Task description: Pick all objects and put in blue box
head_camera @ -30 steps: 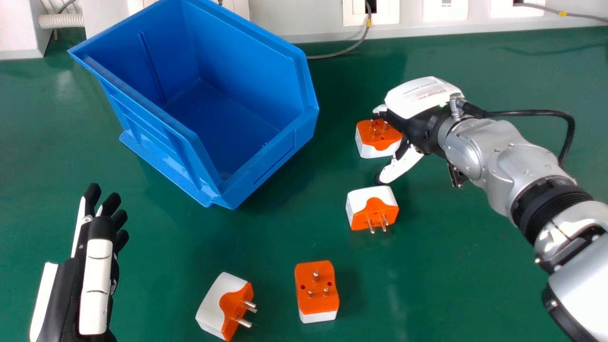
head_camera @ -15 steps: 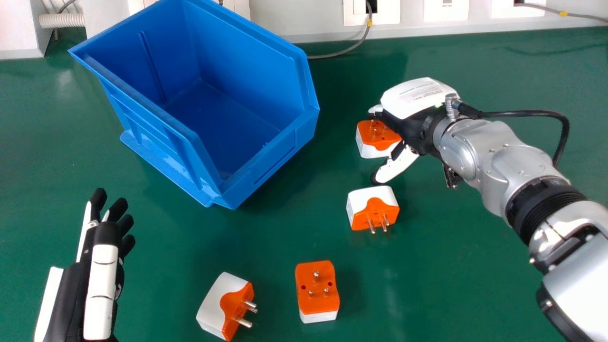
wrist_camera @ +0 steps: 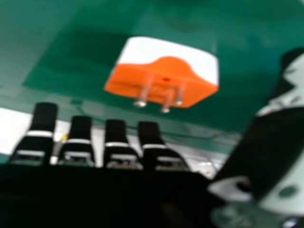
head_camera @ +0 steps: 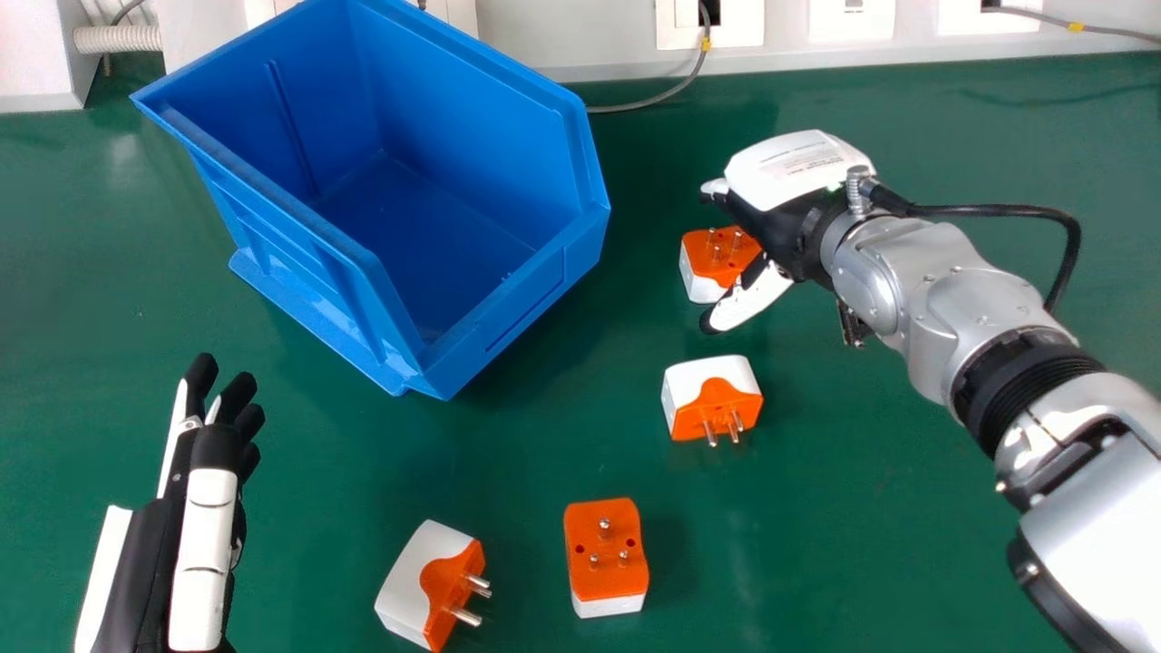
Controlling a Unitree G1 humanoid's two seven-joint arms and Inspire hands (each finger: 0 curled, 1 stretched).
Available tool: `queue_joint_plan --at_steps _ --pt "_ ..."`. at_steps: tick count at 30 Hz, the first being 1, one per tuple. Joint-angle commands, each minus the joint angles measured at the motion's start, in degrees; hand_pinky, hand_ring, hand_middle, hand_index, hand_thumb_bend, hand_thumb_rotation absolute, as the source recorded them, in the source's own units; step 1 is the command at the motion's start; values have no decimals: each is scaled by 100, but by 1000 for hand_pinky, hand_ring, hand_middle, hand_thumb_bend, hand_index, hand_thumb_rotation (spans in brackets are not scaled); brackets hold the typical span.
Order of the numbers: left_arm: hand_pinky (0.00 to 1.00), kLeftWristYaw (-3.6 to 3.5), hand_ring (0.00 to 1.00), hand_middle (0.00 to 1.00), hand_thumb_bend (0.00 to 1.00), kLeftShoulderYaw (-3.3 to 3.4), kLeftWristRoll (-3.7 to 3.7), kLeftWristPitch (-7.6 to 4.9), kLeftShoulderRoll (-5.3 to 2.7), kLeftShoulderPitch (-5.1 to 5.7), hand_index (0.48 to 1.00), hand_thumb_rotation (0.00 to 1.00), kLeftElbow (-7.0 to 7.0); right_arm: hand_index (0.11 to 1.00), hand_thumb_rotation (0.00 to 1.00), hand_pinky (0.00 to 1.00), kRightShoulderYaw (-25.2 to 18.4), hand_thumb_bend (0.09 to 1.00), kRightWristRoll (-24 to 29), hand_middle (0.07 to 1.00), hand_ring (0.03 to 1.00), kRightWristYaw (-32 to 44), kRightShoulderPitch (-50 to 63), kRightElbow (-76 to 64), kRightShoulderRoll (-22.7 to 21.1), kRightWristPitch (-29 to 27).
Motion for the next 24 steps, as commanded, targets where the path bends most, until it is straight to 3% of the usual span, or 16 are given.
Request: queue_joint_plan --at_steps 1,10,18,24 --pt "996 -1 973 976 710 -18 1 -205 -43 99 1000 987 -24 903 499 808 20 490 -12 929 917 -60 -222 5 -35 -15" --pt "987 8 969 972 705 -24 -7 -249 -105 199 1000 983 -92 905 484 810 44 481 22 931 918 -13 -186 57 -9 -31" --pt "980 -21 966 969 686 0 -51 -282 -77 257 1000 981 -124 907 429 805 -28 469 111 933 918 32 -149 91 68 66" --pt "979 -36 966 969 681 6 -41 -343 -63 323 1000 983 -150 903 398 810 -31 463 115 929 914 22 -132 96 85 108"
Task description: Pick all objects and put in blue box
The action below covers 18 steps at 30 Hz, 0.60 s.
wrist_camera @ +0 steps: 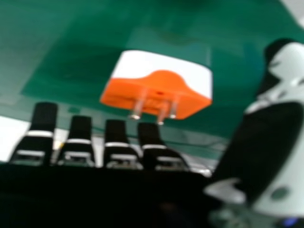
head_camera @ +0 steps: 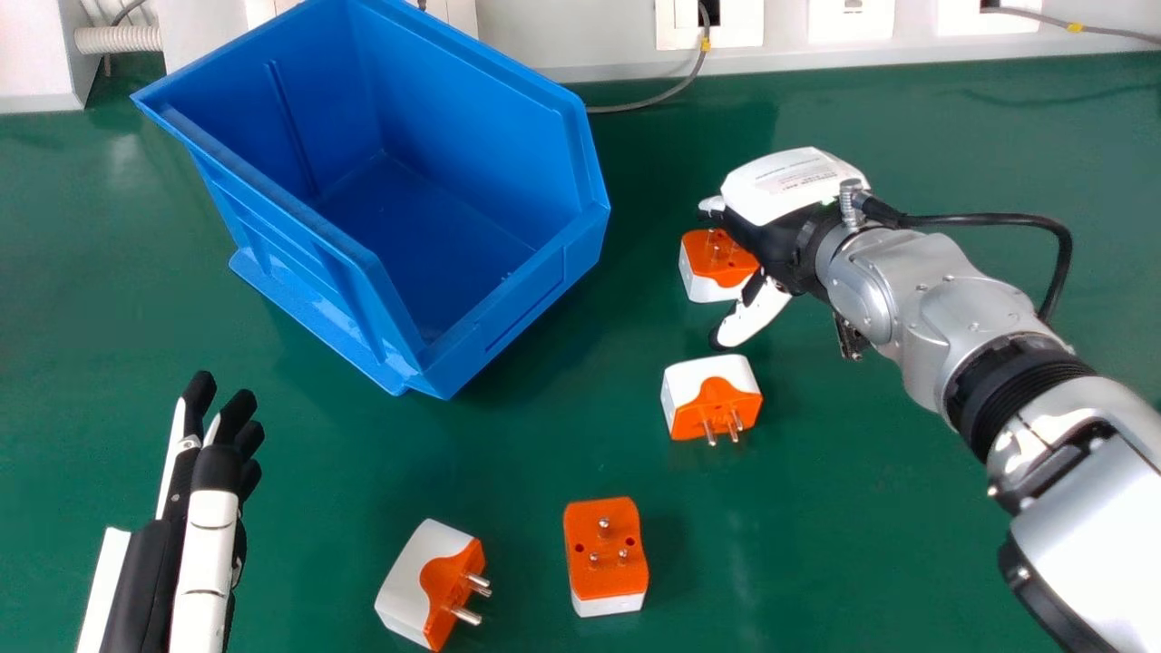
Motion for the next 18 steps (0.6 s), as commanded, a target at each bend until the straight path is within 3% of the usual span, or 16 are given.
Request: queue_joint_plan --at_steps 1,5,18 --pt "979 -34 966 970 681 41 -39 -182 37 84 1000 983 -129 903 394 810 -63 463 88 928 913 -18 -131 -29 15 49" --pt "979 -56 965 972 687 47 -53 -226 44 89 1000 984 -98 898 384 808 -57 461 88 924 910 -6 -135 -16 10 19" --pt "977 -54 962 971 699 56 -61 -215 19 215 998 979 -225 864 326 776 -8 453 40 904 880 -22 -98 -42 8 25"
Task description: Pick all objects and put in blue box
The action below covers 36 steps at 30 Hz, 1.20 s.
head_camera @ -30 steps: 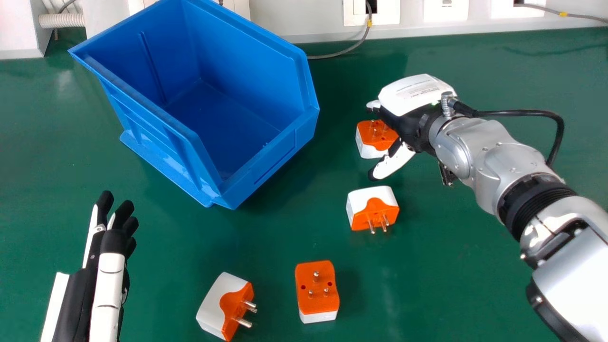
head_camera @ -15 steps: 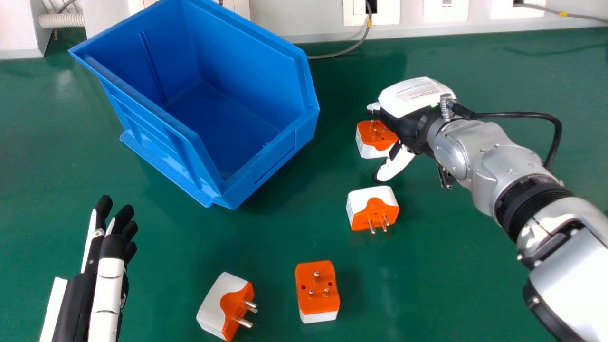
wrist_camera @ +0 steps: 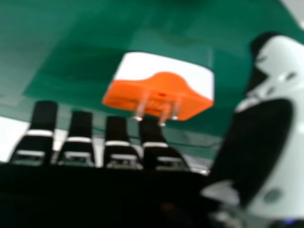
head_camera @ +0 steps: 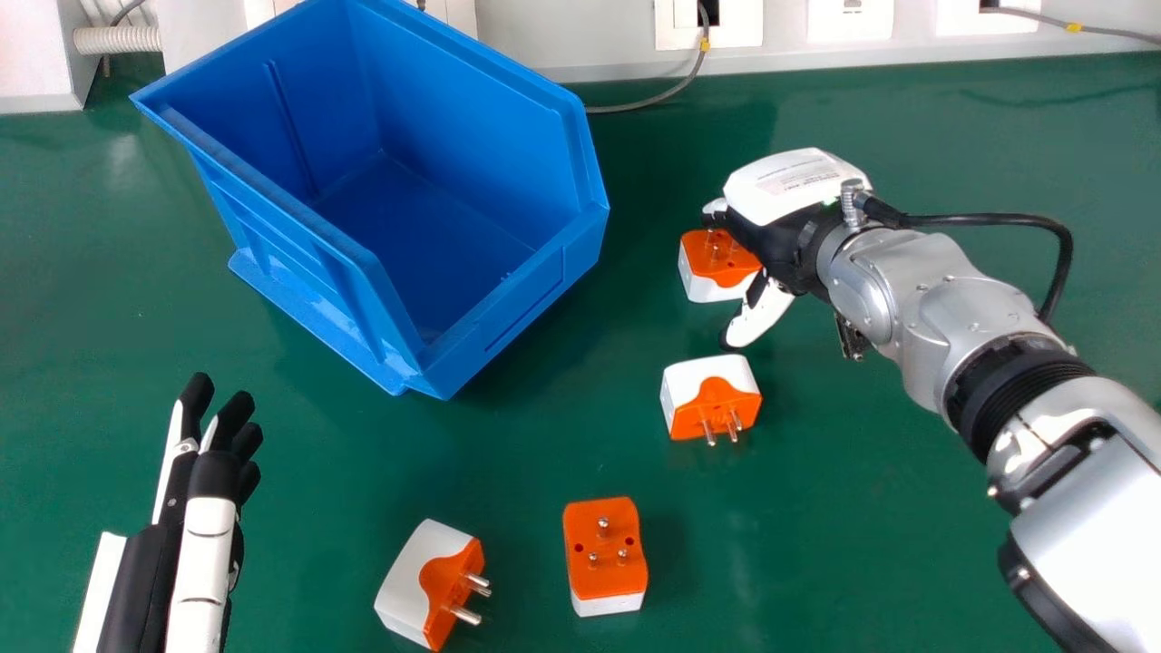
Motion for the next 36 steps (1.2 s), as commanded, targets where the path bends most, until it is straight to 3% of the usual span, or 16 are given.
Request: queue_joint_plan --at_steps 1,9,14,15,16,18,19,21,23,24,26,31,36 --pt "977 12 962 971 699 44 -39 -128 19 69 998 978 -178 856 323 766 2 454 21 899 872 -61 -101 -49 8 32" --pt "978 60 962 971 703 35 13 -83 -3 105 997 978 -242 750 273 690 55 463 -27 847 807 -58 -121 3 29 88" --pt "979 70 963 971 715 9 21 -97 -7 121 998 977 -255 615 182 594 21 484 11 727 697 -46 -118 8 36 136" --pt "979 71 963 971 715 4 22 -93 -5 126 998 977 -265 615 182 594 12 484 21 727 697 -46 -115 10 37 143" --pt "980 68 963 971 718 2 19 -90 -1 131 998 976 -274 591 146 545 2 491 33 671 638 -45 -110 10 38 147" --pt "980 65 963 971 718 3 14 -80 9 126 998 976 -278 591 146 545 -10 491 48 671 638 -41 -110 15 42 151" --pt "980 60 963 970 720 5 10 -81 14 130 998 975 -276 573 116 478 -8 496 48 614 564 -39 -108 12 41 153" --pt "980 53 963 970 720 15 -4 -59 28 134 998 975 -287 573 116 478 -1 496 43 614 564 -35 -110 7 37 148" --pt "980 51 963 970 720 25 -16 -37 38 122 998 974 -290 538 74 352 4 506 37 562 426 -33 -116 8 35 146" --pt "980 52 963 970 720 29 -20 -30 41 126 998 974 -302 538 74 352 7 506 34 562 426 -38 -114 5 34 143" --pt "980 49 963 970 720 36 -29 -25 42 142 998 974 -328 515 47 264 21 511 17 500 334 -63 -112 -2 31 134" --pt "980 49 963 970 721 53 -44 -9 58 145 998 974 -382 507 38 246 72 513 -47 481 315 -141 -125 -8 38 123" --pt "980 50 963 969 723 70 -46 -5 68 178 998 973 -466 494 24 287 141 514 -97 481 365 -361 -123 -17 35 58"
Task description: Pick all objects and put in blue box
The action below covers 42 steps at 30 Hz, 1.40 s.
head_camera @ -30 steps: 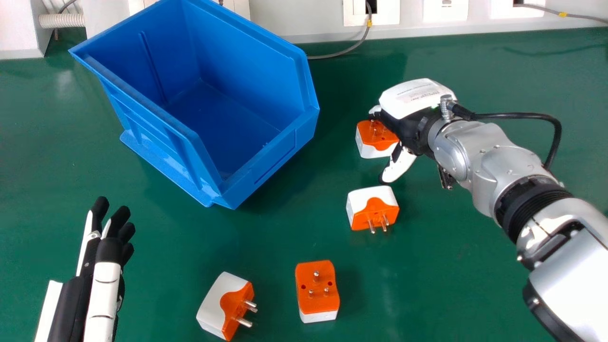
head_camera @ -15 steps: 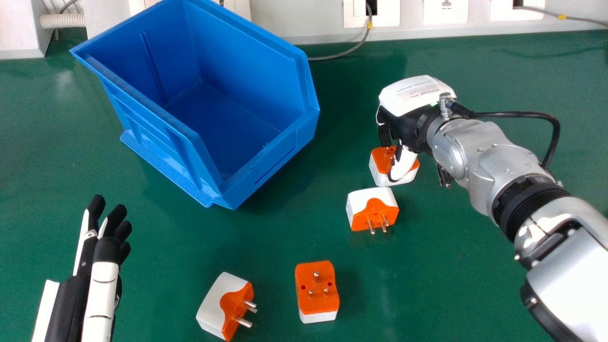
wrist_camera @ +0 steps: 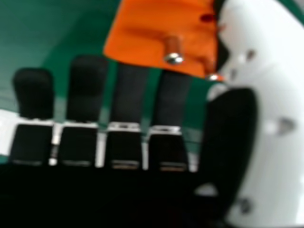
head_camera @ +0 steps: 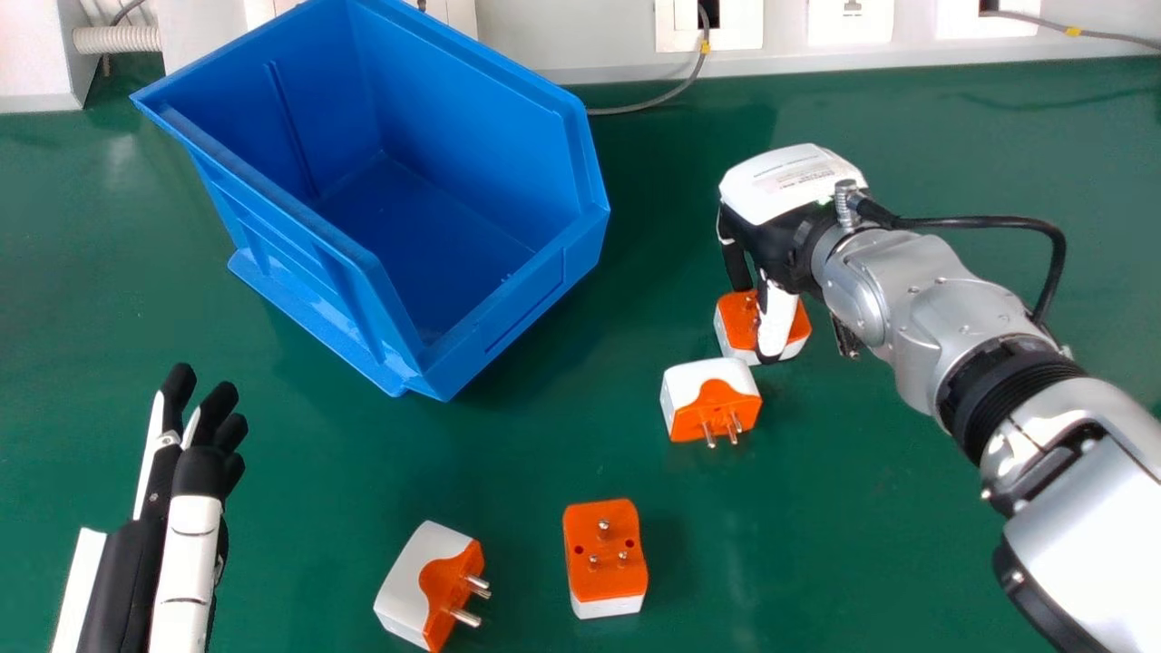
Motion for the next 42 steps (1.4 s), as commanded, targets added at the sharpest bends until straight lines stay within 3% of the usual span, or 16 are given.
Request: queue_joint_plan --at_steps 1,7,14,22,34,42 --pt "979 -15 962 969 722 57 -49 -41 62 46 997 972 -121 483 19 325 19 513 -34 488 392 -260 -100 -36 -35 -55" --pt "976 -27 961 968 720 115 -105 -58 64 32 996 969 -80 482 12 356 1 513 -14 496 409 -842 -15 -19 -89 -255" --pt "969 -1 954 961 719 76 -136 36 31 57 994 962 -178 473 6 346 14 514 -34 492 424 -1357 69 -6 -141 -405" --pt "963 -30 950 956 728 95 -140 15 54 39 993 955 -137 452 2 343 -36 514 25 494 442 -1521 97 24 -143 -402" --pt "960 -14 948 954 732 81 -84 58 59 66 992 951 -203 450 0 344 -76 514 59 495 449 -1533 85 -12 -170 -377" --pt "959 12 947 954 725 70 7 49 68 33 991 950 -166 433 0 368 -96 513 48 496 464 -1558 -3 -99 -269 -353"
